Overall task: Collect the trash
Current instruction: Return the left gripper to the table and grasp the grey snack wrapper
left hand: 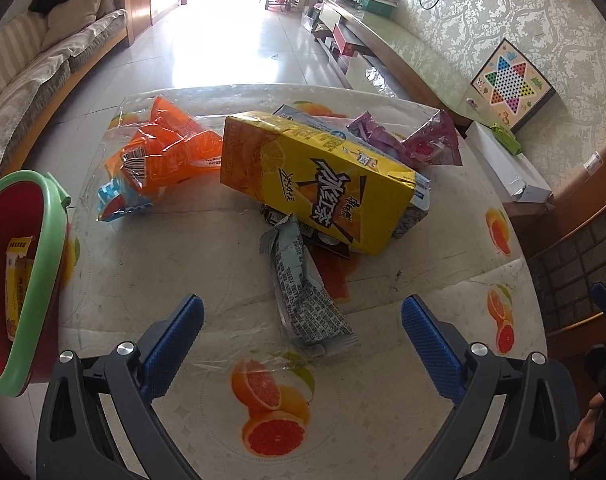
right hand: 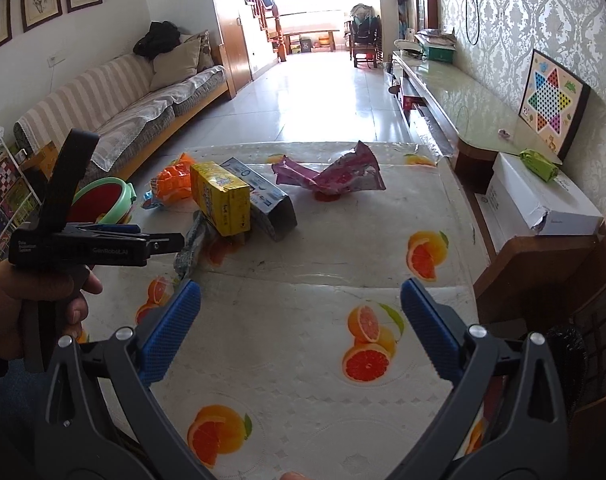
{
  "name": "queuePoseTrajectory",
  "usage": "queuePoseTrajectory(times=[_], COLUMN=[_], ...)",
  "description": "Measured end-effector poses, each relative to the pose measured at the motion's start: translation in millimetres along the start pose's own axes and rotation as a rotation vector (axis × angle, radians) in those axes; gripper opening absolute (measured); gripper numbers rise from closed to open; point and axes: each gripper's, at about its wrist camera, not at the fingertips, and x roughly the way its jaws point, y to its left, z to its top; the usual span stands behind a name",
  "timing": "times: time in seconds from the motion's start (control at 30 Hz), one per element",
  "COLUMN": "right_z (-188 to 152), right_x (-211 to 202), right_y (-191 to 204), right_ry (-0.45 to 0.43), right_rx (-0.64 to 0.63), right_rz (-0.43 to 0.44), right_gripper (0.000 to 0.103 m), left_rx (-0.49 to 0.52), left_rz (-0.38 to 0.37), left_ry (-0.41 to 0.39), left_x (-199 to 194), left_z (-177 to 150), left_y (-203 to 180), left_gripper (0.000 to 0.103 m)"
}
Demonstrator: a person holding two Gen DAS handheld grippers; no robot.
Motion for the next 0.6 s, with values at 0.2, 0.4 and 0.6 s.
queuePoseTrajectory(times=[0.2,0.4,0.6], right_z=[-10,-20,-20], right_x=[-6,-9,-7], right_y=[-25,-45,-46], right_ry=[0.001,0.016,0.019], right_rx=[0.045,0.082,0.075], right_rz=[-0.026,-0.053,-0.051], right_gripper=[0.098,0.098,0.098], left_rx=[-0.015,-0.029,-0.022], left_rz=[0.054,0.069,0.015], left_ry=[0.057,0.093,0.098], left_x=[32,52,48], left_z=[12,13,8], left_y=[0,-2,-1], left_gripper=[0.093,0.066,0.016])
